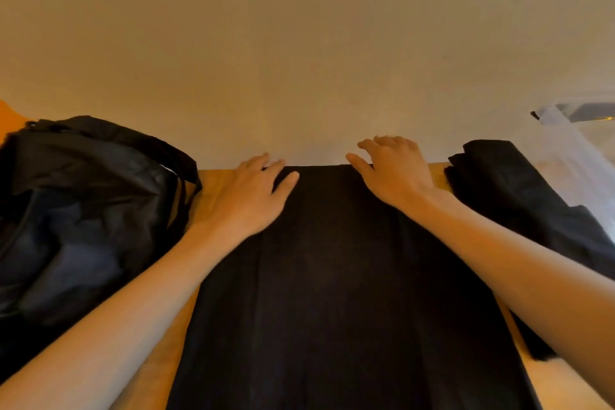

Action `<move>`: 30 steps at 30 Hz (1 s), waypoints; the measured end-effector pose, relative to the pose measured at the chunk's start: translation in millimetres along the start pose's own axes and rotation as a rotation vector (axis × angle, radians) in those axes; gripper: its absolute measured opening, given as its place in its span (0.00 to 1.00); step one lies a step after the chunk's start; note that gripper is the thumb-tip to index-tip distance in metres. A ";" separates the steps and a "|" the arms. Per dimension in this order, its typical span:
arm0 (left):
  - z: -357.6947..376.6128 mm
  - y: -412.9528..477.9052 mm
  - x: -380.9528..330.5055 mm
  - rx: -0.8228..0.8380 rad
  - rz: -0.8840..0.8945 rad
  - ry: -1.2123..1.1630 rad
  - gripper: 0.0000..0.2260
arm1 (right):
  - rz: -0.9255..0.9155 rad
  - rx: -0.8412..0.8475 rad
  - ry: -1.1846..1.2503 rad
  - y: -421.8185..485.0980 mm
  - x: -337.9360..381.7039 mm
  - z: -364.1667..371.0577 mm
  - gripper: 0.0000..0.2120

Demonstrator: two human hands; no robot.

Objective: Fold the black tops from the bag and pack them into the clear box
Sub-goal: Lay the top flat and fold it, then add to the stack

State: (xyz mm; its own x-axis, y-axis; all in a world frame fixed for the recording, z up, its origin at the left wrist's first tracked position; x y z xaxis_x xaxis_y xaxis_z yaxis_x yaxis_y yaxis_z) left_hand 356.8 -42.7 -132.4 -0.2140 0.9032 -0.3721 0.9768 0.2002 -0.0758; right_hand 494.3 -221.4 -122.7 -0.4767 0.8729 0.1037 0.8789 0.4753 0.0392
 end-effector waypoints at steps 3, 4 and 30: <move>20.0 -38.7 -17.1 0.068 -0.009 0.134 0.32 | 0.018 0.128 -0.054 -40.4 7.6 12.6 0.34; 22.2 -50.7 -22.1 0.070 -0.002 0.171 0.33 | 0.023 0.147 -0.067 -52.0 8.8 14.3 0.35; 64.4 -254.4 -10.4 -0.030 0.050 0.207 0.45 | 0.020 0.196 0.065 -252.4 -54.8 28.3 0.40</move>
State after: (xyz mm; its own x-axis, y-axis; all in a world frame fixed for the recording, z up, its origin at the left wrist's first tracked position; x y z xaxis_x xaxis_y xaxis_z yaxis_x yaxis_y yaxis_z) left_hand 111.0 -127.4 -168.8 -0.1651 0.9703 -0.1767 0.9863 0.1617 -0.0336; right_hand 298.2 -386.0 -166.4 -0.4512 0.8767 0.1669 0.8656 0.4754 -0.1574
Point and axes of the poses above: each hand's wrist, its own y-axis towards the middle knuckle, its own z-axis out of the palm, x = y × z, the point moved 9 cm from there along y, towards the middle knuckle, and after that the axes turned 8 degrees about z, right-handed, at the moved point
